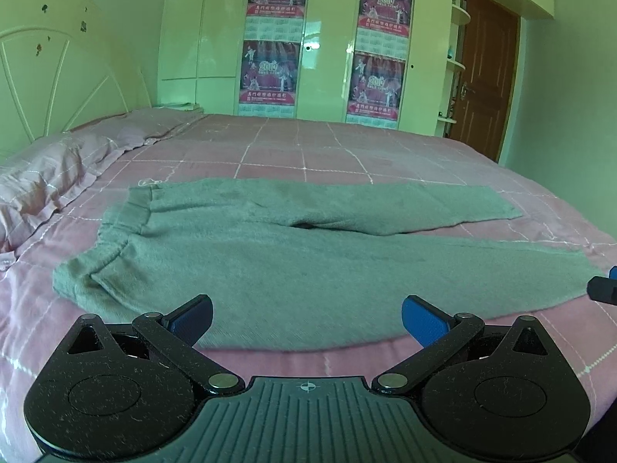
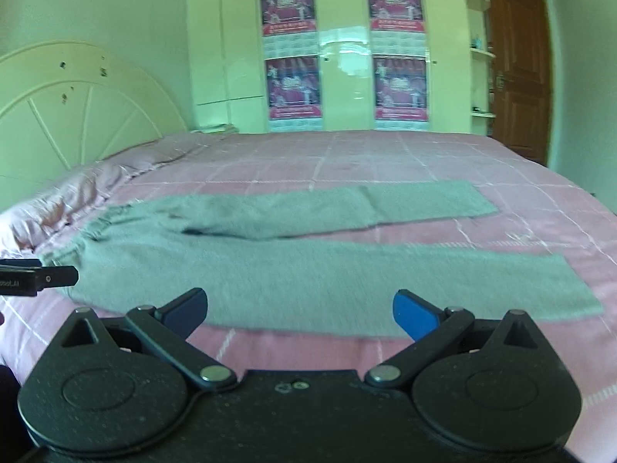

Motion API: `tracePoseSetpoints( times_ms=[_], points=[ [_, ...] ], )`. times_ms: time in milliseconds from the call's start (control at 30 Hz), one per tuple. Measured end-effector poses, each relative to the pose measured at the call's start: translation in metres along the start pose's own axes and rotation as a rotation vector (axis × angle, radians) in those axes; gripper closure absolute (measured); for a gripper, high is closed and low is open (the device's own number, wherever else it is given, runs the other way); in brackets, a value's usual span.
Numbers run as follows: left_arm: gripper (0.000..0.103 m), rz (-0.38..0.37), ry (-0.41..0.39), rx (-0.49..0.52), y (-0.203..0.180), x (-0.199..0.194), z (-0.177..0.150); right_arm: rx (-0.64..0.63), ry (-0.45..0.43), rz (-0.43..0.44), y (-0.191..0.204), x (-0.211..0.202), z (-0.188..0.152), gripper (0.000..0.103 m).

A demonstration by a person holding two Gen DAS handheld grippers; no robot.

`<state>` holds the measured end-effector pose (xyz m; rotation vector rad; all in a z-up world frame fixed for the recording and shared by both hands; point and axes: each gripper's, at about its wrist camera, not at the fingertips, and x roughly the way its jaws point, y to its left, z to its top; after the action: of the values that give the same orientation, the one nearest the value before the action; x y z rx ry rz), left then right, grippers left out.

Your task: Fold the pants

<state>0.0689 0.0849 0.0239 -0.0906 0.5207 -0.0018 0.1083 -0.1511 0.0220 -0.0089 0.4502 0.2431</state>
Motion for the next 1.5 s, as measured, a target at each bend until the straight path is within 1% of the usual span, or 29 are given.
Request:
tracePoseSetpoints(
  times_ms=[67,133,200,233,333,400,433,500,533,600,667,700,733,800,867,933,967,1000,1067,1100,1167,1200,1267,1333,1367,1400,1433,1467,1500],
  points=[
    [0.000,0.012,0.035,0.009,0.032,0.026,0.023,-0.039,-0.005,0.050,-0.005,0.020,0.025,0.006],
    [0.000,0.058,0.046,0.023,0.064,0.053,0.047,-0.084,0.001,0.065,-0.007,0.045,0.052,0.010],
    [0.000,0.122,0.025,0.026,0.096,0.078,0.070,-0.116,0.011,0.077,-0.010,0.075,0.079,0.016],
    [0.000,0.137,0.007,0.018,0.112,0.091,0.080,-0.124,0.015,0.079,-0.012,0.092,0.089,0.018],
    [0.000,0.171,0.020,-0.015,0.157,0.142,0.105,-0.169,0.044,0.080,-0.014,0.145,0.114,0.026],
    [0.000,0.181,0.035,-0.012,0.182,0.175,0.115,-0.200,0.072,0.089,-0.013,0.182,0.127,0.032],
    [0.002,0.183,0.039,-0.020,0.194,0.194,0.118,-0.215,0.089,0.096,-0.013,0.200,0.131,0.034],
    [0.018,0.172,0.060,-0.030,0.217,0.225,0.124,-0.233,0.121,0.105,-0.013,0.234,0.138,0.038],
    [0.021,0.177,0.064,-0.028,0.225,0.238,0.126,-0.242,0.131,0.108,-0.012,0.249,0.140,0.041],
    [0.021,0.147,0.085,-0.045,0.243,0.265,0.128,-0.246,0.148,0.122,-0.014,0.274,0.143,0.044],
    [0.021,0.114,0.137,-0.079,0.260,0.292,0.123,-0.244,0.173,0.141,-0.017,0.301,0.144,0.047],
    [0.021,0.130,0.163,-0.061,0.265,0.304,0.119,-0.250,0.188,0.148,-0.018,0.314,0.144,0.050],
    [0.021,0.143,0.166,-0.044,0.269,0.310,0.118,-0.254,0.200,0.157,-0.019,0.323,0.143,0.053],
    [0.021,0.099,0.164,-0.056,0.275,0.320,0.120,-0.275,0.230,0.179,-0.018,0.345,0.142,0.055],
    [0.021,0.034,0.177,-0.060,0.279,0.333,0.125,-0.323,0.242,0.194,-0.014,0.361,0.140,0.059],
    [0.021,-0.017,0.220,-0.076,0.281,0.347,0.126,-0.340,0.261,0.208,-0.016,0.380,0.142,0.059],
    [0.026,-0.039,0.220,-0.073,0.280,0.352,0.126,-0.349,0.274,0.221,-0.016,0.387,0.142,0.059],
    [0.039,-0.049,0.222,-0.058,0.278,0.355,0.128,-0.368,0.284,0.222,-0.015,0.396,0.144,0.059],
    [0.052,-0.073,0.217,-0.095,0.282,0.356,0.130,-0.397,0.295,0.220,-0.014,0.410,0.149,0.059],
    [0.053,-0.074,0.221,-0.090,0.281,0.358,0.131,-0.403,0.298,0.215,-0.016,0.417,0.152,0.060],
    [0.053,-0.076,0.225,-0.050,0.278,0.361,0.129,-0.406,0.313,0.250,-0.017,0.429,0.158,0.061],
    [0.051,-0.084,0.229,-0.048,0.279,0.363,0.128,-0.421,0.333,0.264,-0.017,0.436,0.159,0.062],
    [0.046,-0.107,0.236,-0.067,0.283,0.366,0.129,-0.467,0.371,0.307,-0.012,0.444,0.160,0.063],
    [0.046,-0.112,0.242,-0.055,0.284,0.368,0.128,-0.551,0.438,0.311,-0.002,0.453,0.154,0.060],
    [0.047,-0.113,0.242,-0.048,0.285,0.369,0.127,-0.579,0.440,0.309,0.001,0.454,0.153,0.062],
    [0.050,-0.112,0.239,-0.043,0.285,0.369,0.126,-0.594,0.450,0.307,0.004,0.456,0.152,0.070],
    [0.052,-0.115,0.233,-0.042,0.285,0.369,0.125,-0.597,0.455,0.301,0.005,0.456,0.151,0.089],
    [0.056,-0.117,0.225,-0.043,0.286,0.368,0.124,-0.601,0.453,0.279,0.008,0.455,0.152,0.098],
    [0.067,-0.128,0.216,-0.048,0.286,0.366,0.124,-0.609,0.453,0.260,0.011,0.452,0.152,0.103]
  ],
)
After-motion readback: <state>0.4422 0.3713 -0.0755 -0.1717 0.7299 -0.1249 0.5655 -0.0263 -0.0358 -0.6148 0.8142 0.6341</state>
